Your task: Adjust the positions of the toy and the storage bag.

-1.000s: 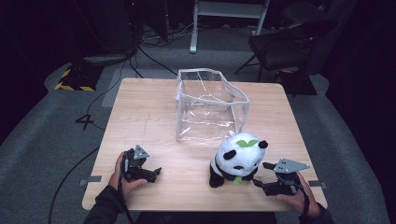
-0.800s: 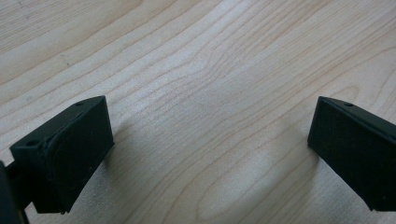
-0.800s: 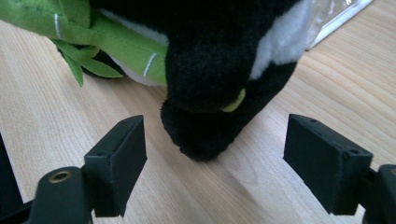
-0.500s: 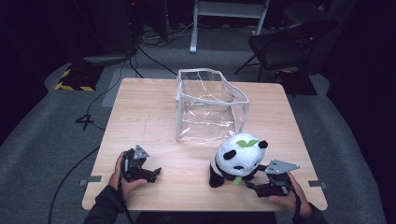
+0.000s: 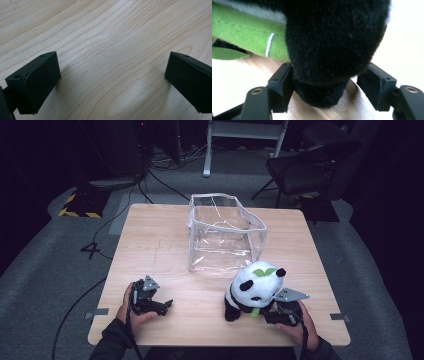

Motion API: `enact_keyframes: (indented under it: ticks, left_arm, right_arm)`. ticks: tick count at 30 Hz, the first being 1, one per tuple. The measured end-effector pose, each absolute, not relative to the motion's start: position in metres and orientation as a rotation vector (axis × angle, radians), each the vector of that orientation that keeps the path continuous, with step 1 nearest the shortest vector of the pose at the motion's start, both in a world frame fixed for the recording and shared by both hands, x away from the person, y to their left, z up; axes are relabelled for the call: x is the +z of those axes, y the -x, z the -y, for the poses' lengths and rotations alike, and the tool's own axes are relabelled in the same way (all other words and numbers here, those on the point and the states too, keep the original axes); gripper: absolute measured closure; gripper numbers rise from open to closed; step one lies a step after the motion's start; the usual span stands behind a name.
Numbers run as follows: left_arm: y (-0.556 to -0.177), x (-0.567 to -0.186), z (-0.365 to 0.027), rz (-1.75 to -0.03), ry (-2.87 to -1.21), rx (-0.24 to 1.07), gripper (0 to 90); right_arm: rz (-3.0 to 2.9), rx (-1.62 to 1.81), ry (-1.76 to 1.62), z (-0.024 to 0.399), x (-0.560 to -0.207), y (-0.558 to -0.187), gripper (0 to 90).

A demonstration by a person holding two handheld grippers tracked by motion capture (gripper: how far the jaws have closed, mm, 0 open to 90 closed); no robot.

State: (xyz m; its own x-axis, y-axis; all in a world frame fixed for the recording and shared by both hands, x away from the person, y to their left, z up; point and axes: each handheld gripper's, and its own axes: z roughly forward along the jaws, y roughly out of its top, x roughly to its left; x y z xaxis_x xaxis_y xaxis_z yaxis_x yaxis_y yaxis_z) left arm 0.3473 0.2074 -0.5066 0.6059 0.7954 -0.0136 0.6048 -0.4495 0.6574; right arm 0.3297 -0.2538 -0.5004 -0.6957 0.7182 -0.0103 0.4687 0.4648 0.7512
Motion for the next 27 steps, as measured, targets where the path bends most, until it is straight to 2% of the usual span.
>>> enact_keyframes:
  ticks: [4,5,11,27]
  left_arm:
    - [-0.347,-0.507,-0.207,-1.099,-2.205,0.395,0.2]
    - [-0.347,-0.507,-0.207,-1.099,-2.205,0.395,0.2]
    - [-0.347,-0.507,-0.207,-1.099,-2.205,0.396,0.2]
    - [-0.347,-0.507,-0.207,-1.100,-2.205,0.396,0.2]
  right_arm:
    - [-2.393,1.071,-1.002,0.254,-0.500,-0.331,40.9]
    - [-2.400,1.078,-1.013,0.256,-0.500,-0.332,44.6]
    - [-2.402,1.063,-1.024,0.262,-0.499,-0.337,51.3]
    - [-2.356,1.049,-1.065,0.301,-0.500,-0.360,54.2]
